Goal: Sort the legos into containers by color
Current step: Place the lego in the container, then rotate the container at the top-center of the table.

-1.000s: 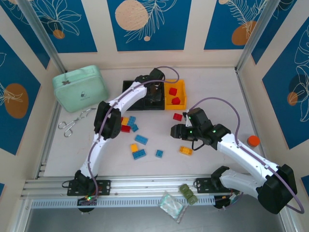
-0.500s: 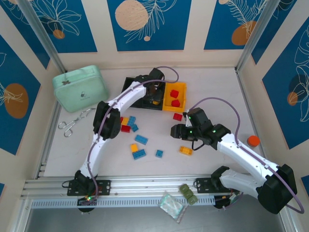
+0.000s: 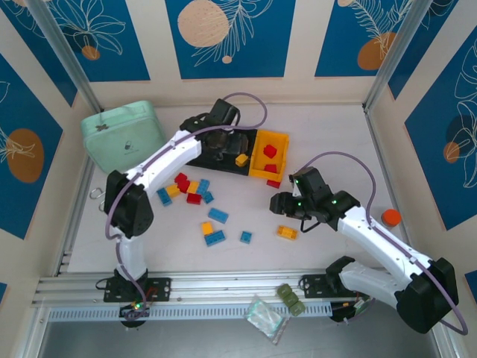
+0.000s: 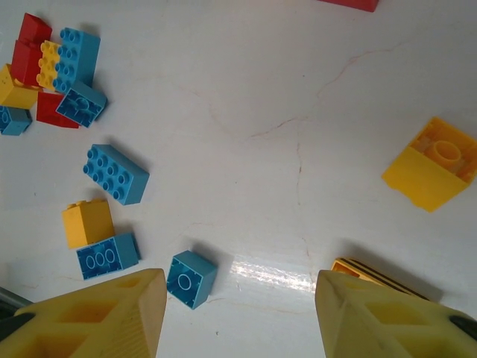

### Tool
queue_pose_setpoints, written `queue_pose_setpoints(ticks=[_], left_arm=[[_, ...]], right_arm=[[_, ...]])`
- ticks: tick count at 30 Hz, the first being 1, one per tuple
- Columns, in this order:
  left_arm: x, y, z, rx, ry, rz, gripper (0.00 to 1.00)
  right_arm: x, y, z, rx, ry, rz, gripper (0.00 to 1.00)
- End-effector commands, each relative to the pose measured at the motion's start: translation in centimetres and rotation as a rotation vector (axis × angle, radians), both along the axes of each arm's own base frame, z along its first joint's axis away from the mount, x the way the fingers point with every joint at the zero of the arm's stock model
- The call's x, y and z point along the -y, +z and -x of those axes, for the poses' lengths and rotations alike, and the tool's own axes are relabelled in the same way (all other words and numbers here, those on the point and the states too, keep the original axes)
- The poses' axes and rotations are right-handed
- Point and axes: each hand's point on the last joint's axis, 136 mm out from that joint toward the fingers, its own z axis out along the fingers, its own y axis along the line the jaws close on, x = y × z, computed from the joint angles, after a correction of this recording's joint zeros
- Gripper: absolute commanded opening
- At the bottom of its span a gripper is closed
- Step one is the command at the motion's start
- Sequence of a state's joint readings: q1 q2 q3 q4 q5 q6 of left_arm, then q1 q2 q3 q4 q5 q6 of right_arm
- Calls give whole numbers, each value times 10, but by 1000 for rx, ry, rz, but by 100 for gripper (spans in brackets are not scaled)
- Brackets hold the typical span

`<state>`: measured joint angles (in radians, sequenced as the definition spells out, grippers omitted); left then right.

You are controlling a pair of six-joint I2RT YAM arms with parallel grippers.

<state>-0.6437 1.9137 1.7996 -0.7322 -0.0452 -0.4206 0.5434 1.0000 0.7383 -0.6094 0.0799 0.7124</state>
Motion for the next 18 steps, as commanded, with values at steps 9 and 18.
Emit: queue_pose_setpoints(ticks=[9,18], left_arm=[[-99,-24,-8,26,209,-109,66],[-153,-51,-55,43,295,-134,75]], right_arm=[[6,-3,6,-21,-28,-7,56],[6,-8,4,-30,-27,4,56]])
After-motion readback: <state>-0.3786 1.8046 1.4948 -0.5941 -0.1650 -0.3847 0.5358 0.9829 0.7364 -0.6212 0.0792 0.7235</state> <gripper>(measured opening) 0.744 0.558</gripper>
